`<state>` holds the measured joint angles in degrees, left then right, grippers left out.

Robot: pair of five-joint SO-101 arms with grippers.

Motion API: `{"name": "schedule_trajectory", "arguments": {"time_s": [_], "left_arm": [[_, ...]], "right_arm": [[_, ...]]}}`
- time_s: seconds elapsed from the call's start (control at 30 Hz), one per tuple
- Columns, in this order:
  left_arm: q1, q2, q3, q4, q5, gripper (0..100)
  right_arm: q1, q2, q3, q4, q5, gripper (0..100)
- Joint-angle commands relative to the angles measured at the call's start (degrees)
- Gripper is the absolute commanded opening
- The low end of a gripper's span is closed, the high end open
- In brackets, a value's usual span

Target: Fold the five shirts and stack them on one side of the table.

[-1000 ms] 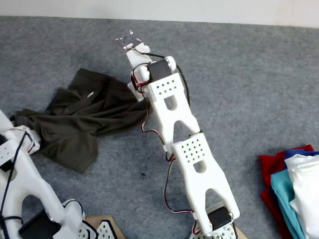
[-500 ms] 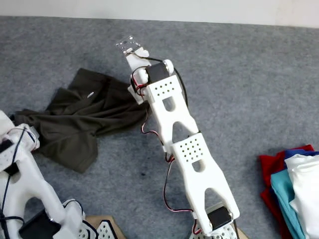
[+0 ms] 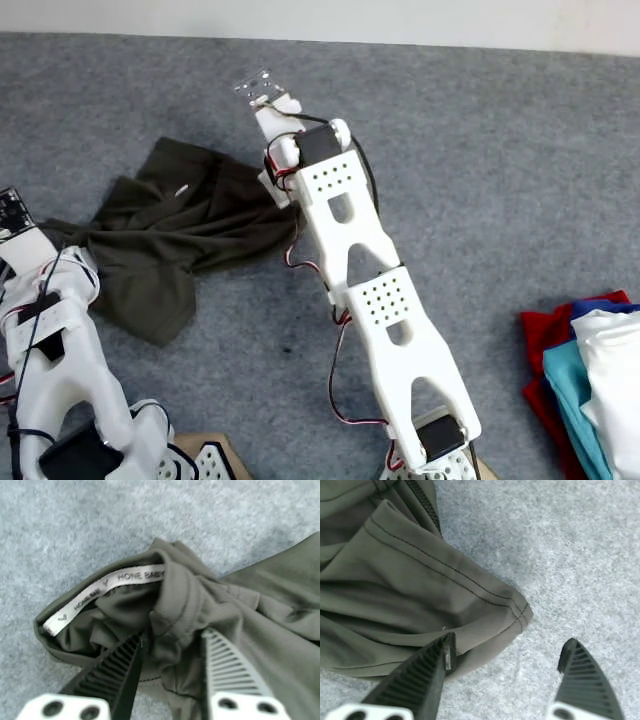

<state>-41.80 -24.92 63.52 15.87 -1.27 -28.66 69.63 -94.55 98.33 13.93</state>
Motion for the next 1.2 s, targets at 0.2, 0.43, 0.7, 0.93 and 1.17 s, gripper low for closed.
{"name": "schedule_trajectory", "arguments": {"time_s": [0.2, 0.43, 0.7, 0.93, 1.17], "left_arm": [[0.9, -0.2, 0.5, -2.0, 0.4, 1], [0.9, -0.2, 1.1, -2.0, 0.4, 1], [0.7, -0.2, 1.2, -1.8, 0.4, 1], [1.0, -0.7, 1.0, -1.7, 0.5, 1], [5.9, -0.8, -9.7, 15.6, 0.5, 1]], "right_arm": [[2.4, 0.7, -6.0, -2.2, -0.6, 32.4], [2.2, 9.6, -6.5, -8.8, -0.4, 32.4], [3.4, 10.4, -6.2, -10.9, -0.5, 18.3], [6.5, 9.8, -6.5, -10.9, -0.5, 1.4], [12.3, 4.8, -6.5, -13.5, -0.6, 0.6]]}}
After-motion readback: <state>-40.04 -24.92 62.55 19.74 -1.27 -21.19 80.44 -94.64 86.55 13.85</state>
